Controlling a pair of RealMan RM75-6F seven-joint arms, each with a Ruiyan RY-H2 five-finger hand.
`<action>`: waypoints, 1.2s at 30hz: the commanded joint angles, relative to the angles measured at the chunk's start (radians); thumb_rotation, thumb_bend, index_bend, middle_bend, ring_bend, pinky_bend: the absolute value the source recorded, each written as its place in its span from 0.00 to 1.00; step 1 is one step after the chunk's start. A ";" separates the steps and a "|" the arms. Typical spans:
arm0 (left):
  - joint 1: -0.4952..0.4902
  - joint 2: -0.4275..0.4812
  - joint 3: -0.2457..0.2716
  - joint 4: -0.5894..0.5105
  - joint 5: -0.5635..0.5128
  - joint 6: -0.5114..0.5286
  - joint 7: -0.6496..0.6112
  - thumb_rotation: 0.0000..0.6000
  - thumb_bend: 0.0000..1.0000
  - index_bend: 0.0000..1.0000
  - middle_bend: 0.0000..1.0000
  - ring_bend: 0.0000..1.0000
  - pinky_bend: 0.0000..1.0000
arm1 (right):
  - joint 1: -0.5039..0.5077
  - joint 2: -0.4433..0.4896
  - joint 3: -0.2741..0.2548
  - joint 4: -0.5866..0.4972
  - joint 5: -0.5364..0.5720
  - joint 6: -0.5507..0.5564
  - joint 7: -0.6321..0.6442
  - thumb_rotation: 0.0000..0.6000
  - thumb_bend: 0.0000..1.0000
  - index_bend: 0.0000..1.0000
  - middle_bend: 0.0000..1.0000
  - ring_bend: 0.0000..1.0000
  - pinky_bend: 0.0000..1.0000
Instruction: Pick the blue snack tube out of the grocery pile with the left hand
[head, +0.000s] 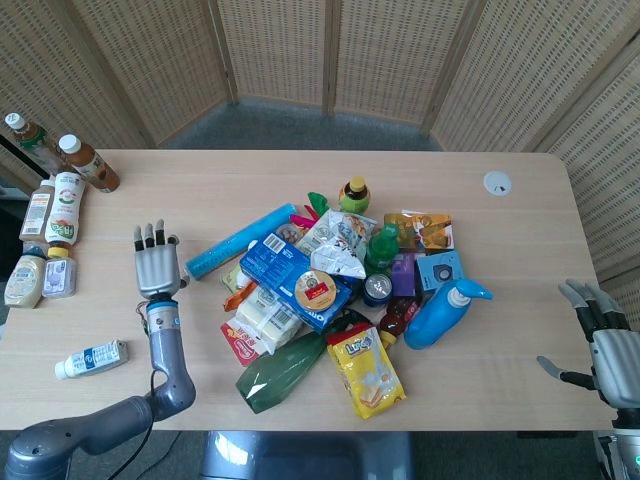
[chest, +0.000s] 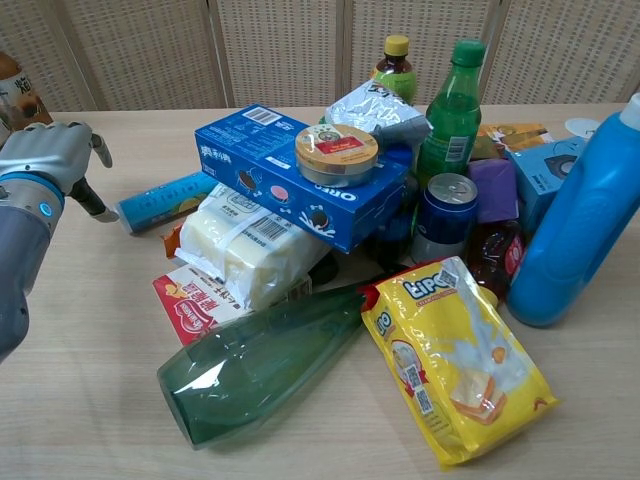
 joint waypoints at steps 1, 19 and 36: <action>0.006 -0.001 -0.007 -0.004 -0.005 -0.011 -0.004 1.00 0.02 0.31 0.00 0.00 0.00 | -0.001 0.000 -0.001 -0.001 -0.002 0.002 -0.001 1.00 0.00 0.00 0.00 0.00 0.00; -0.019 -0.066 -0.027 0.053 0.016 -0.036 0.002 1.00 0.02 0.30 0.00 0.00 0.00 | 0.001 -0.001 -0.001 0.003 0.000 -0.004 0.005 1.00 0.00 0.00 0.00 0.00 0.00; -0.053 -0.116 -0.047 0.207 0.080 -0.068 -0.068 1.00 0.02 0.19 0.00 0.00 0.00 | 0.002 0.002 0.000 0.009 0.002 -0.005 0.020 1.00 0.00 0.00 0.00 0.00 0.00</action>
